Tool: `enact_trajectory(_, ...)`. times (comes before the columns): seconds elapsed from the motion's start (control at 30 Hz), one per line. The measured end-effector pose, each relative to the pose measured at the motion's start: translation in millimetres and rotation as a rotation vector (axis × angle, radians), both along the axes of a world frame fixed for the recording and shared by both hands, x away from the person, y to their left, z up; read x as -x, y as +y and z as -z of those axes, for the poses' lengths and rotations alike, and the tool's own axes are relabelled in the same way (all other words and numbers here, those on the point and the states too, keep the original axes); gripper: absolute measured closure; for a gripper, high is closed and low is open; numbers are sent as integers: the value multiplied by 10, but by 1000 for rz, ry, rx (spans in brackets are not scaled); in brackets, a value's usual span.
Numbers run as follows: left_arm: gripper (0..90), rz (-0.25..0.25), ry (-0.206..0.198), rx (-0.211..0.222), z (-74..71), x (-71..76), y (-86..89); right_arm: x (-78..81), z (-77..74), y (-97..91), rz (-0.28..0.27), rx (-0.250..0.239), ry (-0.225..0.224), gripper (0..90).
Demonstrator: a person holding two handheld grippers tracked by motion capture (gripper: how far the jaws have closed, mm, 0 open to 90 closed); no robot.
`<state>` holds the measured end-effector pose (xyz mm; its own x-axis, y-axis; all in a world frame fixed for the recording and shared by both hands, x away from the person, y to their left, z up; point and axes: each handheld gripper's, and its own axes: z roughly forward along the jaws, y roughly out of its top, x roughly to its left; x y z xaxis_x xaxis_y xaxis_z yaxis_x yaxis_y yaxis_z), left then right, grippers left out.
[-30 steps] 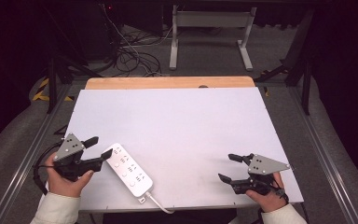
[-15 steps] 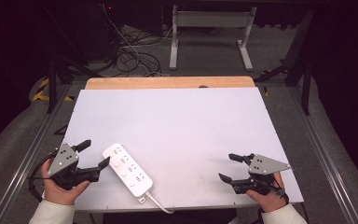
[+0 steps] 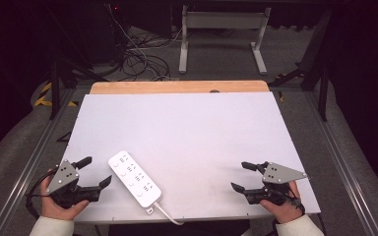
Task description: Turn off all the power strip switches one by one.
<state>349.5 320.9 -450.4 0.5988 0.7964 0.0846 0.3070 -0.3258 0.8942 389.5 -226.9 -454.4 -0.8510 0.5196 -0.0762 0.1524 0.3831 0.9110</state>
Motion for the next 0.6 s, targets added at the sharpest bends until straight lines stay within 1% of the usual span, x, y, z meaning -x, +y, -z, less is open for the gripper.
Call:
enact_trajectory(0.23,112,-12,49,21,116,32,66,-1,1,-1,1,1,0,257)
enact_trajectory(0.27,112,-15,64,37,136,32,74,-1,1,-2,1,1,0,257)
enact_trajectory(0.37,109,-24,85,50,165,20,86,-4,1,-7,2,0,0,257)
enact_trajectory(0.43,107,-32,88,58,166,16,90,-5,1,-8,2,1,-1,257)
enact_trajectory(0.6,108,-52,76,48,154,11,84,-11,3,-13,3,0,2,257)
